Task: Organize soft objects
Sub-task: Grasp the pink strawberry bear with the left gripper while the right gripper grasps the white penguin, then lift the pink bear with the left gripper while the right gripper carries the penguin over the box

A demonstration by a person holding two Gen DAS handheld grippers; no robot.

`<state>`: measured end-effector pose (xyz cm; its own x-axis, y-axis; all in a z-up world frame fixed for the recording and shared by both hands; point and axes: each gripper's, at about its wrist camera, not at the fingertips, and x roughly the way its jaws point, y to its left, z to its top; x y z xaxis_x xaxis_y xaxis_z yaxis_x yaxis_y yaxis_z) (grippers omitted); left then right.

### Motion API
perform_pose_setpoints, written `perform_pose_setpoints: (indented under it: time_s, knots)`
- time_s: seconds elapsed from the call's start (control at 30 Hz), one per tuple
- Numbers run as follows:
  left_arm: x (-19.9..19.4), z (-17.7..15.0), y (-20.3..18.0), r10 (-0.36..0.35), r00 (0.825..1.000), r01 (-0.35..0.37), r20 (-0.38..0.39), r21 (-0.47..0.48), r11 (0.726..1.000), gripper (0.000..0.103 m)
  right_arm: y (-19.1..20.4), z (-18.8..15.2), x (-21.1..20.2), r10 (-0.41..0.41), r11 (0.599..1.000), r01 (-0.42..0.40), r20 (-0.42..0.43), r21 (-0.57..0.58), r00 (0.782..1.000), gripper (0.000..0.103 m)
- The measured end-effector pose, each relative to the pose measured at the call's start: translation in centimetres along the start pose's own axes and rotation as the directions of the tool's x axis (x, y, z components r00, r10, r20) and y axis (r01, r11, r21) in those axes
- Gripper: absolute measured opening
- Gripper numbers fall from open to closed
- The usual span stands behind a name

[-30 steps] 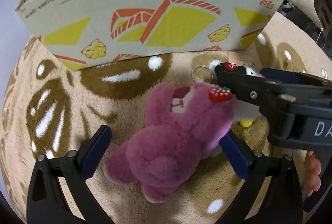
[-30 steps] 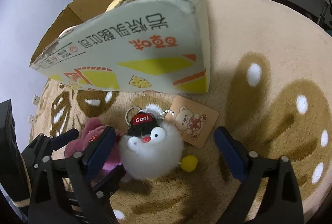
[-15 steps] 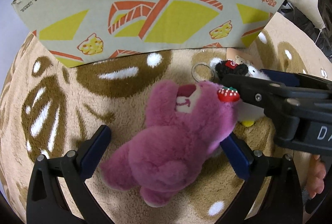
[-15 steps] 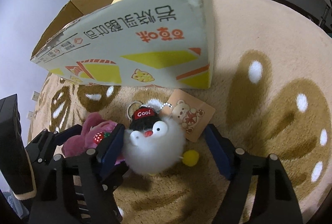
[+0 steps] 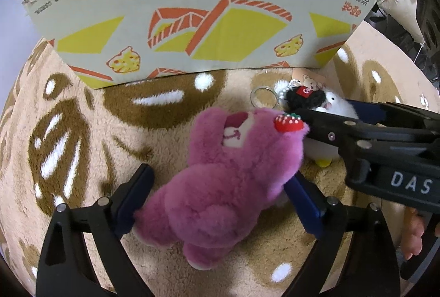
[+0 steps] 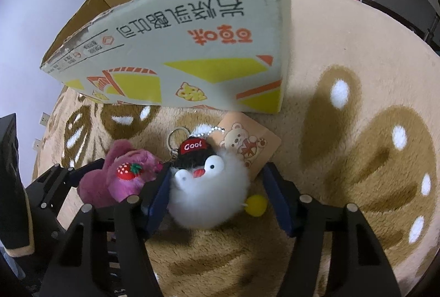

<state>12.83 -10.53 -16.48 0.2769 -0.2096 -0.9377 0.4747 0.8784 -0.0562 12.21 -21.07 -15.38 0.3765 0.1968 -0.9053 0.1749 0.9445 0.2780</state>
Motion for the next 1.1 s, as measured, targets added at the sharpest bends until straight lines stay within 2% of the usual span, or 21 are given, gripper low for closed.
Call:
perform_pose_setpoints:
  time_s: [0.17,0.4,0.83,1.1]
  knots:
    - [-0.9,0.1,0.2,0.005,1.000,-0.004,0.008,-0.012,1.000,0.082,0.1,0.0,0.1,-0.022,1.000,0.022,-0.005,-0.008,1.000,0.059]
    - [-2.1,0.0,0.0,0.019,1.000,-0.019,0.020,0.001,1.000,0.076,0.6,-0.4,-0.1,-0.008,1.000,0.007,-0.016,-0.030,1.000,0.039]
    - [-5.8,-0.9,1.9,0.080,0.996,-0.077,0.050,-0.065,0.995,0.065,0.9,-1.0,-0.7,0.023,0.999,-0.023,-0.020,-0.046,1.000,0.034]
    - [-8.9,-1.4,3.4,0.099,0.990,-0.086,0.104,-0.125,0.988,0.064,1.0,-1.1,-2.8,0.033,0.998,-0.032,0.022,-0.057,0.999,0.033]
